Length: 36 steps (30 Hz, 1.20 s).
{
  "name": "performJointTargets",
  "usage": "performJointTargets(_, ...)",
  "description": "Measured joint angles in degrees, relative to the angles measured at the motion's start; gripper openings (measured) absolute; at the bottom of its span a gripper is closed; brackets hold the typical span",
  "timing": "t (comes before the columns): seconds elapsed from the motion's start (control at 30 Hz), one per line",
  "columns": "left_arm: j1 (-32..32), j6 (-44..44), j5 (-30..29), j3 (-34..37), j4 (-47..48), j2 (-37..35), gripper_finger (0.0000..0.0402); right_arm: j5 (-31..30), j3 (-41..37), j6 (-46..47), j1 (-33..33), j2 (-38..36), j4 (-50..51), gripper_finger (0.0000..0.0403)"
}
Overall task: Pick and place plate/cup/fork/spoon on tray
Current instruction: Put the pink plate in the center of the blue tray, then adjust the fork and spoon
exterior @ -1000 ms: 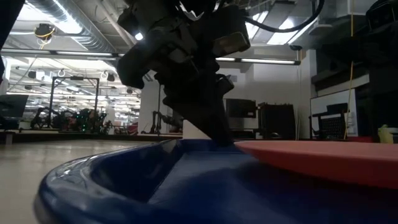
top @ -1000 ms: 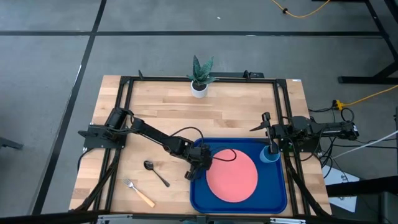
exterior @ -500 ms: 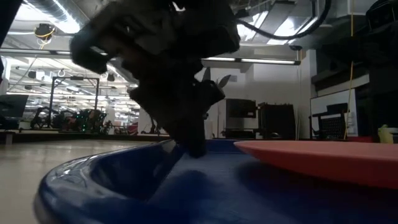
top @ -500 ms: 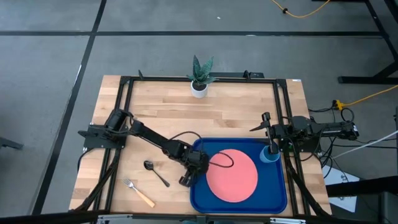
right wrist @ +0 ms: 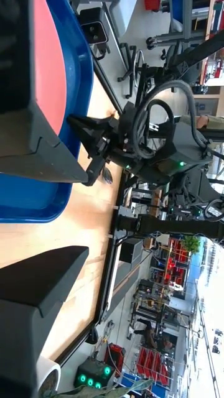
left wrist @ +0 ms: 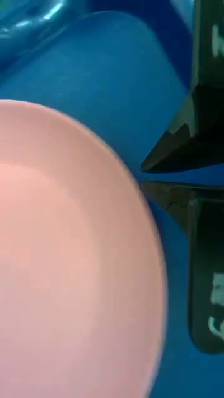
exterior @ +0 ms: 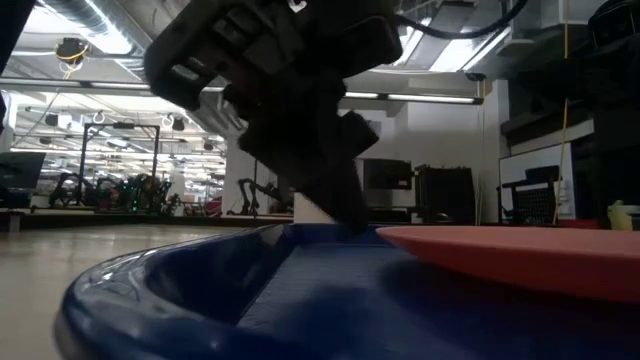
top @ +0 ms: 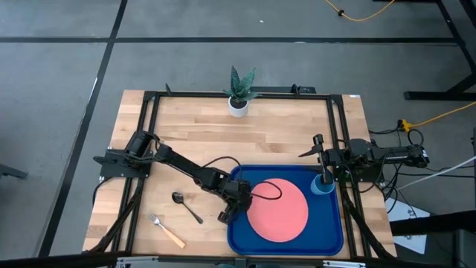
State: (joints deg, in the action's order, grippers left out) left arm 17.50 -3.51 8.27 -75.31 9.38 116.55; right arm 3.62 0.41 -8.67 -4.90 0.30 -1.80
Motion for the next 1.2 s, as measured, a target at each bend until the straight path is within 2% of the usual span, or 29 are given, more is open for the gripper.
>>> performJointTargets(0.23, -0.02, 0.01, 0.37, 0.15, 0.2, 1.6, 0.0027, 0.01, -0.01, 0.0, -0.01, 0.0, 0.0, 0.0182)
performJointTargets(0.53, -1.9, -1.53, 0.35, 0.0, -3.88, 1.47, 0.0027, 0.01, 0.0, 0.0, -0.01, 0.0, 0.0, 0.0182)
performJointTargets(0.73, -2.45, -1.57, 0.46, 0.02, -2.16, 0.32, 0.0027, 0.0, 0.01, 0.0, -0.01, 0.0, 0.0, 0.0182)
performJointTargets(0.83, -2.54, -1.39, 0.4, -0.88, 3.86, -2.63, 0.0027, 0.0, -0.01, 0.0, 0.0, 0.01, 0.0, 0.0182)
performJointTargets(0.97, -2.37, 1.08, 1.03, -2.72, 16.72, -6.93, 0.0027, 0.0, 0.0, 0.0, 0.0, 0.01, 0.0, 0.0182)
performJointTargets(1.13, -2.34, 1.96, 7.42, -4.13, 34.6, -14.74, 0.0027, 0.0, -0.01, 0.0, 0.01, 0.06, -0.13, 0.0182)
performJointTargets(1.2, -2.26, 2.06, 7.61, -4.13, 41.08, -17.71, 0.0027, 0.02, -0.01, 0.0, -0.01, -0.07, -0.07, 0.0182)
